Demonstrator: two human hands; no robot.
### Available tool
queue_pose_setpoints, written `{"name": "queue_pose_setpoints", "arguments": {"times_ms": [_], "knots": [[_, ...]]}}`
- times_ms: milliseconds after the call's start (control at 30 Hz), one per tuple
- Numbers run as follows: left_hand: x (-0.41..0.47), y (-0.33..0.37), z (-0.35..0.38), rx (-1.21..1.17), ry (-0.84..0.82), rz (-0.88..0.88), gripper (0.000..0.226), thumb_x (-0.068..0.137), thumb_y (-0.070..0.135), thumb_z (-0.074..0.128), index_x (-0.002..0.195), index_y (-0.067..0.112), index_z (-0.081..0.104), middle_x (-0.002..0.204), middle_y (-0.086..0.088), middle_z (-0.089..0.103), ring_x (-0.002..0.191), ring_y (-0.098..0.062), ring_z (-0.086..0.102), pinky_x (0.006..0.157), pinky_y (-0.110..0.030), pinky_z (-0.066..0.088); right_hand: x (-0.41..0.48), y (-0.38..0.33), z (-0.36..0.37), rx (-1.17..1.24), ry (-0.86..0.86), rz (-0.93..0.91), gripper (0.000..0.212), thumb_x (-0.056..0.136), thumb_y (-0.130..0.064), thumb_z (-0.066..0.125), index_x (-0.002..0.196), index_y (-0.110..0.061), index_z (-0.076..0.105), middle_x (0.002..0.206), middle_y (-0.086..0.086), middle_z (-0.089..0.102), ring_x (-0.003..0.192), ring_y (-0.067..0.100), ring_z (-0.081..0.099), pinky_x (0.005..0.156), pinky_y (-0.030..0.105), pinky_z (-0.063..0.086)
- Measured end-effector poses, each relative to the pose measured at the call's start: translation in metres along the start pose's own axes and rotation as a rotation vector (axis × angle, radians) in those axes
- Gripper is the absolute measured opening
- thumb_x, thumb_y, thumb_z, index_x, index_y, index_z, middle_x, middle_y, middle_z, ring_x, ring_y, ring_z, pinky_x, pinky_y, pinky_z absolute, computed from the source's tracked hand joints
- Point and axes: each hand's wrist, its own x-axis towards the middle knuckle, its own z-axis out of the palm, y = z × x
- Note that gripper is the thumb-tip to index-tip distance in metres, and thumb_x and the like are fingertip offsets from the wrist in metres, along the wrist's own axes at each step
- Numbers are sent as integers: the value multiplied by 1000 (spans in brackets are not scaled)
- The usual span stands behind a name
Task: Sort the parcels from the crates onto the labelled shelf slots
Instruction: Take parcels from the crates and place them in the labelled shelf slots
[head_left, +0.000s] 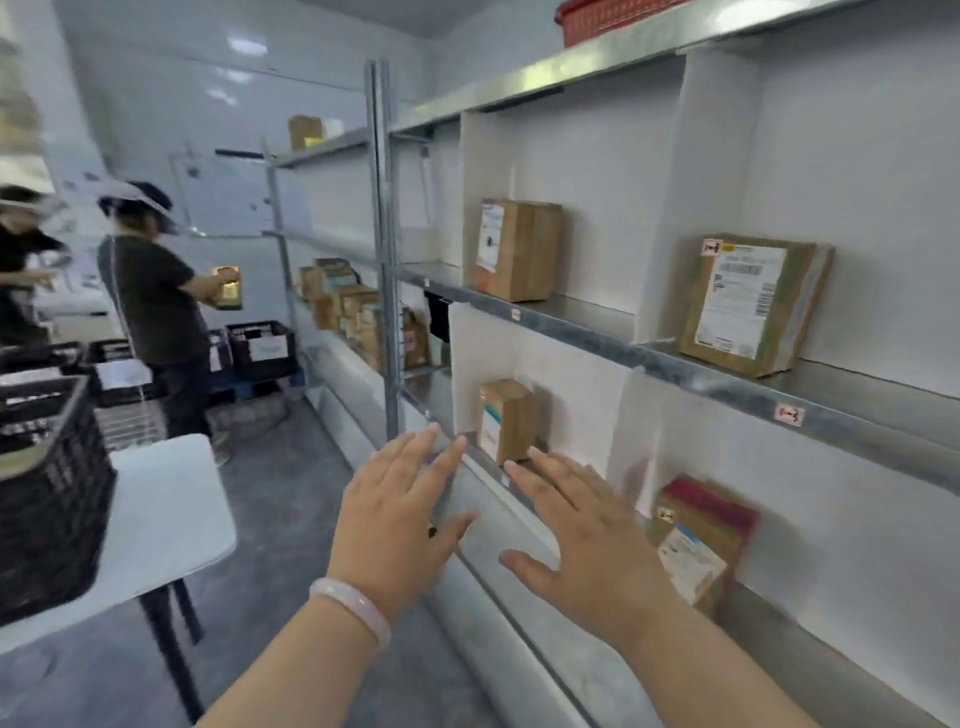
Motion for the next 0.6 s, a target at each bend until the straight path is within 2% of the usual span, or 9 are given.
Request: {"name": "queue_pose_setpoints", "arguments": {"times_ms": [100, 167, 300, 367, 600], "knots": [[-30, -78, -39, 98, -24, -107, 64, 85, 55, 55, 141, 24, 53, 144, -7, 53, 132, -31, 49, 104, -54, 45, 50, -67, 49, 70, -55, -100, 77, 81, -66, 45, 150, -35, 26, 156, -4, 27, 146, 17, 20, 119, 41, 18], [-51, -128, -65, 154, -29, -180, 65, 85, 56, 50, 141, 25, 53, 145, -7, 53, 133, -32, 49, 104, -54, 44, 80, -115, 79, 111, -80, -184, 78, 81, -67, 43, 150, -37, 21, 157, -5, 24, 147, 16, 16, 119, 42, 17], [-92, -215, -111, 250, -31, -294, 66, 81, 49, 73, 140, 24, 55, 143, -7, 54, 132, -32, 51, 102, -54, 46, 132, -205, 132, 191, -87, -294, 78, 84, -64, 50, 151, -35, 23, 158, -4, 24, 147, 15, 15, 118, 42, 19], [-111, -252, -133, 297, -32, -354, 70, 76, 44, 81, 139, 24, 56, 142, -6, 55, 131, -31, 52, 101, -54, 47, 152, -247, 157, 240, -101, -330, 76, 86, -67, 42, 152, -35, 22, 158, -6, 21, 147, 13, 12, 119, 41, 18], [-167, -352, -188, 400, -21, -554, 68, 80, 47, 76, 141, 27, 53, 146, -3, 51, 136, -29, 47, 104, -51, 42, 207, -366, 230, 312, -191, -520, 74, 88, -64, 42, 151, -38, 15, 160, -8, 15, 147, 10, 4, 119, 29, 0]]}}
